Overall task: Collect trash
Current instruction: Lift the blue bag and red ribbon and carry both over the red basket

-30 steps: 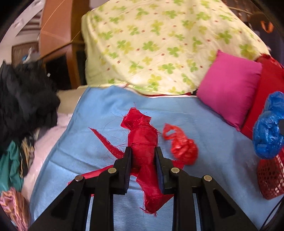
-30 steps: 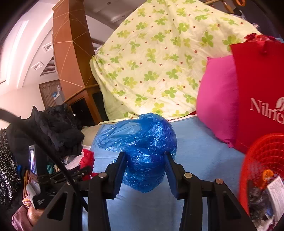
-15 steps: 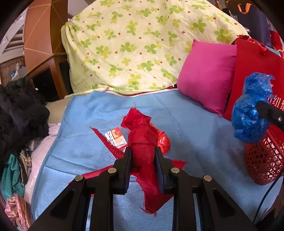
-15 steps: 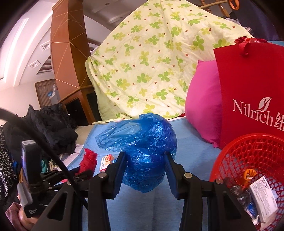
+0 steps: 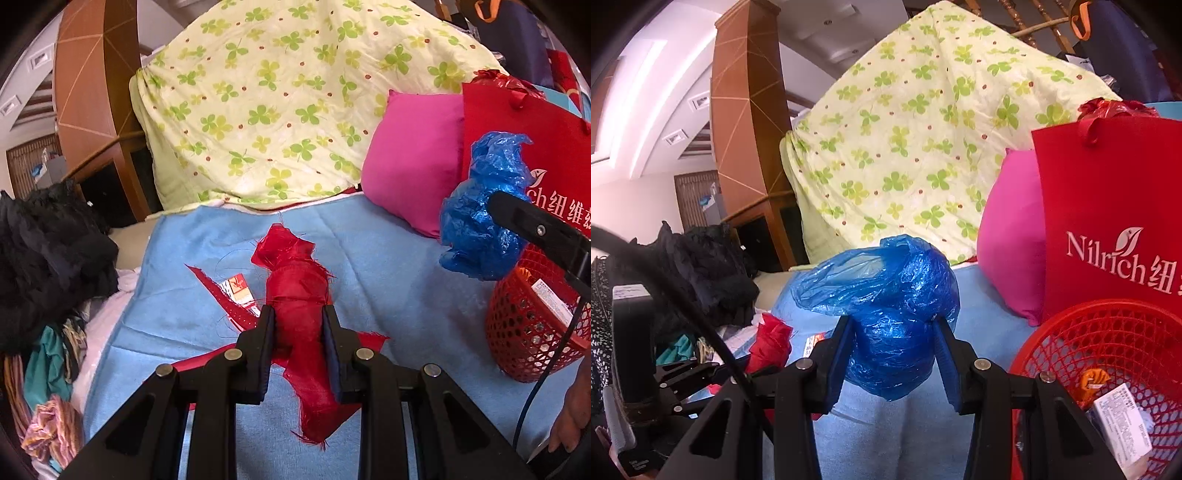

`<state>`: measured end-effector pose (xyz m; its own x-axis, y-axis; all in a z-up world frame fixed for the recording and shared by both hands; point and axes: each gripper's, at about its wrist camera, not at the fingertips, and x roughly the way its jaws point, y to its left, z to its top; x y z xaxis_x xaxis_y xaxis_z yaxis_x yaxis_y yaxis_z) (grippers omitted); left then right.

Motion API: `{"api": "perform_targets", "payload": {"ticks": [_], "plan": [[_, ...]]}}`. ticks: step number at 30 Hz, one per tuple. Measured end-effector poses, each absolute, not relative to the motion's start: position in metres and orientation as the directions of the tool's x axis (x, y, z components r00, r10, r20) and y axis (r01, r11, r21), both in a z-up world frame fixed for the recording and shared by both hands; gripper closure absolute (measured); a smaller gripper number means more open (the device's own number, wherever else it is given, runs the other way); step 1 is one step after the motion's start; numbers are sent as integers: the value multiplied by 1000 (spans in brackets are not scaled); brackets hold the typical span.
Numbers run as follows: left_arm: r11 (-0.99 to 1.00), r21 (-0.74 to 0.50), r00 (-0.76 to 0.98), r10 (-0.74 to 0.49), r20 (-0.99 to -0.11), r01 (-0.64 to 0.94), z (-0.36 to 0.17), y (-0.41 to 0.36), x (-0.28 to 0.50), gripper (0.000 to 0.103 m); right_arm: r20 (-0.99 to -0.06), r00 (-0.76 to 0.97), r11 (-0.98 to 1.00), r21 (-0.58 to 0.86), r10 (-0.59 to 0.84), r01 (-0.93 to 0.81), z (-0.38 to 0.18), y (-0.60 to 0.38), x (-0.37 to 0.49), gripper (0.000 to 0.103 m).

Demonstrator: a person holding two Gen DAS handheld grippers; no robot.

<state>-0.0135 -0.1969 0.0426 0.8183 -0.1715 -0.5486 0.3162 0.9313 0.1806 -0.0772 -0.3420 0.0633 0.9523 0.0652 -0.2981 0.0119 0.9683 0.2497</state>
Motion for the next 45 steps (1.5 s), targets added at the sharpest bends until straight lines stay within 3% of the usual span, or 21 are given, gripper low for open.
{"api": "perform_targets", "payload": {"ticks": [13,45], "plan": [[904,250,840,-181,-512,347,66,-236,-40,76,-260,965,945,323,42,46,71,-380,-96,56],[850,311,838,-239,-491,425,80,-300,-64,76,-270,962,901,412,-25,139,66,-439,-120,56]]}}
